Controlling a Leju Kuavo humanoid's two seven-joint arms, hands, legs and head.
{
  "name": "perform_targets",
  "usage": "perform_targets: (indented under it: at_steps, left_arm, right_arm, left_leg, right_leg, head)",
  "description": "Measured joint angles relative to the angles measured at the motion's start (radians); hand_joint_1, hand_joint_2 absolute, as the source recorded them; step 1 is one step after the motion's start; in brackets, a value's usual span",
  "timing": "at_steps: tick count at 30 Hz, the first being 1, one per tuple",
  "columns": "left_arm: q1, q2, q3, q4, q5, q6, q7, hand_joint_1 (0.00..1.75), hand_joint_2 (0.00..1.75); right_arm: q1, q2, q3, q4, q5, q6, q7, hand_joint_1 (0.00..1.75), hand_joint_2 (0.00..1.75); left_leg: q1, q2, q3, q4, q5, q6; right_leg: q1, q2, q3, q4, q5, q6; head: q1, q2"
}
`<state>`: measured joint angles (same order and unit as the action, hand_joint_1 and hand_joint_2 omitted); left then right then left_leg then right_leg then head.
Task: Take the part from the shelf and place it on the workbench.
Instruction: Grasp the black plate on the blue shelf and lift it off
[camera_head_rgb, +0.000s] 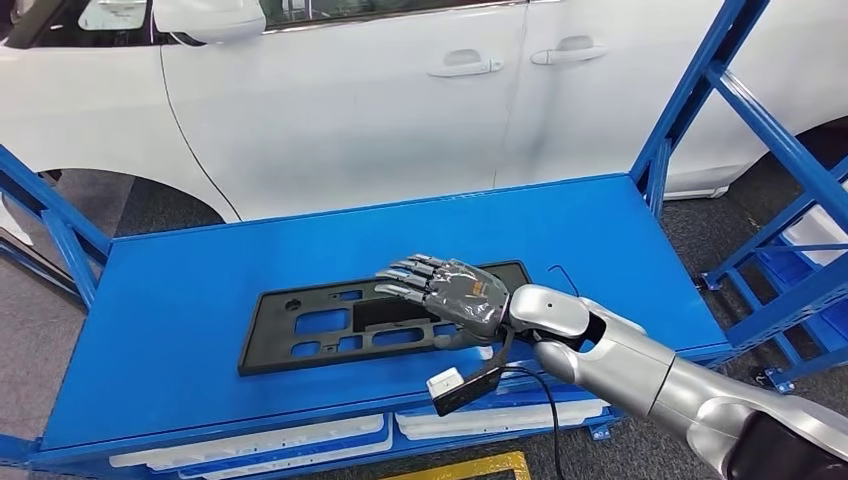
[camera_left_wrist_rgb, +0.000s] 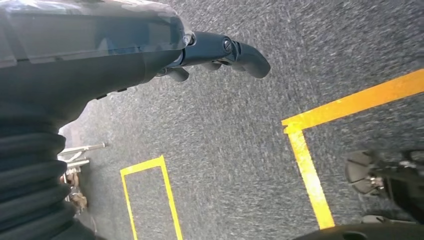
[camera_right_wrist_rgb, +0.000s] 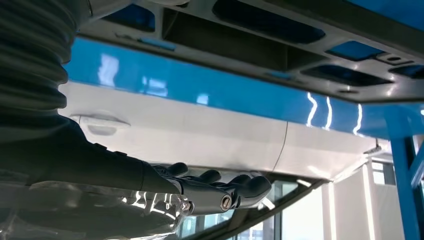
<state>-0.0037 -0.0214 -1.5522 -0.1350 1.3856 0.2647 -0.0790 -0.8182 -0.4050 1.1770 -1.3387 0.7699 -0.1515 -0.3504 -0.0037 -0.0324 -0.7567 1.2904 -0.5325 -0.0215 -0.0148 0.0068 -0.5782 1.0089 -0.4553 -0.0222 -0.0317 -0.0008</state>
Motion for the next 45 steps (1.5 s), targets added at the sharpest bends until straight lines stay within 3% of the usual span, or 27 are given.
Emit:
perform_targets:
  at_steps: [1,2,4,5,7,9,11,14,15,16,17,19,21,24,26,27,29,31,32,33,35,36,39,41,42,45]
  left_arm:
    - [-0.001,0.0,0.0,0.0,-0.001,-0.001,0.0,0.0,0.0]
    - [0.0,0.001,0.0,0.0,-0.003,-0.001,0.001,0.0,0.0]
    - [0.004,0.002,0.0,0.0,-0.006,-0.003,0.005,0.0,0.0]
    - [0.006,0.002,0.0,0.0,-0.008,-0.004,0.007,0.0,0.0]
    - [0.007,0.002,0.0,0.0,-0.013,-0.007,0.011,0.0,0.0]
    - [0.006,0.002,0.0,0.0,-0.018,-0.01,0.013,0.0,0.0]
    - [0.006,0.001,0.0,0.0,-0.021,-0.012,0.015,0.0,0.0]
    - [0.005,0.0,0.0,0.0,-0.024,-0.014,0.017,0.0,0.0]
    - [0.005,0.0,0.0,0.0,-0.024,-0.015,0.017,0.0,0.0]
    - [0.005,0.0,0.0,0.0,-0.024,-0.016,0.018,0.0,0.0]
    - [0.005,0.0,0.0,0.0,-0.024,-0.016,0.018,0.0,0.0]
    - [0.004,0.0,0.0,0.0,-0.024,-0.016,0.018,0.0,0.0]
    - [0.004,0.0,0.0,0.0,-0.024,-0.016,0.018,0.0,0.0]
    - [0.003,0.001,0.0,0.0,-0.024,-0.016,0.018,0.0,0.0]
    - [0.003,0.001,0.0,0.0,-0.024,-0.016,0.018,0.0,0.0]
    - [0.002,0.002,0.0,0.001,-0.024,-0.016,0.018,0.0,0.0]
    - [-0.002,0.003,0.0,0.0,-0.024,-0.016,0.018,0.0,0.0]
    - [-0.007,0.003,0.0,0.0,-0.024,-0.016,0.018,0.0,0.0]
    - [-0.007,0.003,0.0,0.001,-0.024,-0.016,0.018,0.0,0.0]
    - [-0.005,0.003,0.0,0.001,-0.024,-0.016,0.019,0.0,0.0]
    - [0.001,0.003,0.0,0.001,-0.024,-0.016,0.019,0.0,0.0]
    - [0.003,0.003,0.0,0.0,-0.024,-0.016,0.02,0.0,0.0]
    - [0.004,0.001,0.0,0.0,-0.022,-0.011,0.02,0.0,0.0]
    - [0.005,-0.002,0.0,0.0,-0.019,-0.007,0.02,0.0,0.0]
    - [0.005,-0.003,0.0,0.0,-0.018,-0.005,0.02,0.0,0.0]
    - [0.006,-0.006,0.0,0.0,-0.014,0.0,0.018,0.0,0.0]
  right_arm:
    - [0.004,-0.005,0.003,-0.006,0.001,0.005,0.003,0.0,1.75]
    - [0.007,-0.01,0.005,-0.012,0.002,0.011,0.007,0.0,1.75]
    - [0.016,-0.021,0.005,-0.029,0.004,0.024,0.015,0.0,1.75]
    - [0.02,-0.029,0.005,-0.039,0.005,0.032,0.019,0.0,1.75]
    - [0.032,-0.05,0.001,-0.061,0.007,0.052,0.03,0.0,1.75]
    - [0.048,-0.07,-0.007,-0.086,0.008,0.071,0.036,0.0,1.75]
    - [0.062,-0.09,-0.02,-0.113,0.008,0.093,0.039,0.0,1.75]
    - [0.079,-0.115,-0.039,-0.144,0.0,0.131,0.039,0.0,1.75]
    - [0.086,-0.122,-0.043,-0.153,-0.002,0.145,0.039,0.0,1.75]
    - [0.093,-0.128,-0.047,-0.164,-0.002,0.158,0.038,0.0,1.75]
    - [0.098,-0.134,-0.053,-0.174,0.0,0.167,0.039,0.0,1.75]
    - [0.101,-0.145,-0.069,-0.195,0.001,0.179,0.039,0.0,1.75]
    - [0.101,-0.153,-0.083,-0.21,0.001,0.183,0.039,0.0,1.75]
    - [0.103,-0.16,-0.09,-0.224,0.001,0.187,0.04,0.0,1.75]
    - [0.103,-0.162,-0.095,-0.231,0.001,0.187,0.041,0.0,1.75]
    - [0.103,-0.162,-0.097,-0.234,0.001,0.187,0.041,0.0,1.75]
    - [0.106,-0.163,-0.099,-0.236,0.001,0.187,0.041,0.0,1.75]
    - [0.109,-0.163,-0.099,-0.236,0.001,0.187,0.041,0.0,1.75]
    - [0.11,-0.163,-0.099,-0.236,0.001,0.188,0.041,0.0,1.75]
    - [0.11,-0.163,-0.099,-0.237,0.001,0.188,0.041,0.0,1.75]
    - [0.111,-0.164,-0.103,-0.241,0.002,0.193,0.04,0.0,1.75]
    - [0.11,-0.166,-0.106,-0.243,0.002,0.199,0.039,0.0,1.75]
    - [0.111,-0.175,-0.111,-0.247,0.003,0.214,0.033,0.0,1.75]
    - [0.111,-0.18,-0.113,-0.248,0.004,0.219,0.027,0.0,1.75]
    - [0.11,-0.182,-0.115,-0.249,0.005,0.22,0.024,0.0,1.75]
    - [0.109,-0.184,-0.112,-0.244,0.03,0.212,0.021,0.0,1.75]
  left_leg:
    - [0.002,0.0,0.0,-0.005,0.014,-0.002]
    - [0.003,0.0,0.02,-0.048,0.044,-0.003]
    - [0.004,0.003,0.093,-0.189,0.107,0.002]
    - [0.003,0.004,0.121,-0.242,0.124,0.009]
    - [-0.001,0.004,0.141,-0.277,0.127,0.026]
    - [-0.001,0.002,0.142,-0.281,0.128,0.04]
    - [0.002,0.004,0.144,-0.288,0.13,0.053]
    - [0.0,0.006,0.144,-0.29,0.129,0.064]
    - [-0.002,0.007,0.143,-0.29,0.129,0.064]
    - [-0.002,0.006,0.143,-0.288,0.128,0.065]
    - [-0.003,0.006,0.144,-0.287,0.128,0.064]
    - [-0.004,0.004,0.144,-0.281,0.125,0.061]
    - [-0.006,0.001,0.142,-0.275,0.122,0.053]
    - [-0.006,-0.002,0.14,-0.275,0.123,0.037]
    - [-0.007,-0.002,0.126,-0.246,0.101,0.025]
    - [-0.006,-0.001,0.106,-0.203,0.075,0.019]
    - [-0.002,-0.001,0.043,-0.066,0.009,0.009]
    - [-0.001,0.0,0.001,0.019,-0.011,0.004]
    - [-0.001,0.0,0.009,0.002,0.008,0.004]
    - [-0.001,0.0,0.035,-0.052,0.04,0.007]
    - [-0.002,0.005,0.111,-0.2,0.101,0.016]
    - [-0.003,0.007,0.136,-0.249,0.115,0.022]
    - [-0.006,0.004,0.151,-0.28,0.119,0.04]
    - [-0.003,0.005,0.153,-0.289,0.123,0.053]
    - [-0.002,0.007,0.155,-0.294,0.126,0.058]
    - [-0.002,0.008,0.153,-0.295,0.125,0.065]
  right_leg:
    - [0.0,0.0,0.002,0.0,-0.001,0.001]
    - [0.0,0.001,0.004,0.0,-0.003,0.003]
    - [0.0,0.005,0.011,0.0,-0.008,0.01]
    - [0.002,0.006,0.014,0.0,-0.011,0.014]
    - [0.003,0.008,0.015,-0.001,-0.015,0.025]
    - [0.002,0.008,0.017,0.001,-0.02,0.037]
    - [0.002,0.007,0.001,0.043,-0.051,0.045]
    - [0.002,0.004,-0.091,0.235,-0.149,0.049]
    - [0.002,0.004,-0.117,0.286,-0.164,0.05]
    - [0.002,0.004,-0.125,0.299,-0.158,0.049]
    - [0.002,0.004,-0.112,0.269,-0.132,0.047]
    - [0.003,0.005,-0.046,0.127,-0.061,0.04]
    - [0.007,0.007,0.0,0.024,-0.023,0.032]
    - [0.007,0.006,0.004,0.007,-0.014,0.02]
    - [0.002,0.003,0.006,0.002,-0.008,0.01]
    - [-0.001,0.001,0.007,0.0,-0.006,0.007]
    - [-0.001,-0.001,0.007,0.0,-0.005,0.005]
    - [0.0,-0.002,0.007,0.0,-0.006,0.005]
    - [0.0,-0.001,0.008,0.0,-0.006,0.005]
    - [0.0,0.0,0.01,0.0,-0.007,0.006]
    - [0.002,0.004,0.015,0.001,-0.012,0.011]
    - [0.004,0.005,0.016,0.001,-0.014,0.014]
    - [0.006,0.006,0.017,-0.001,-0.018,0.03]
    - [0.005,0.005,0.01,0.02,-0.036,0.04]
    - [0.005,0.004,-0.007,0.058,-0.061,0.044]
    - [0.002,0.002,-0.099,0.25,-0.151,0.05]
  head:
    - [0.0,0.0]
    - [0.0,0.0]
    - [0.0,0.0]
    - [0.0,0.0]
    - [0.0,0.0]
    - [0.0,0.0]
    - [0.0,0.0]
    - [0.0,0.0]
    - [0.0,0.0]
    - [0.0,0.0]
    - [0.0,0.0]
    - [0.0,0.0]
    - [0.0,0.0]
    - [0.0,0.0]
    - [0.0,0.0]
    - [0.0,0.0]
    - [0.0,0.0]
    - [0.0,0.0]
    - [0.0,0.0]
    - [0.0,0.0]
    - [0.0,0.0]
    - [0.0,0.0]
    - [0.0,0.0]
    - [0.0,0.0]
    - [0.0,0.0]
    - [0.0,0.0]
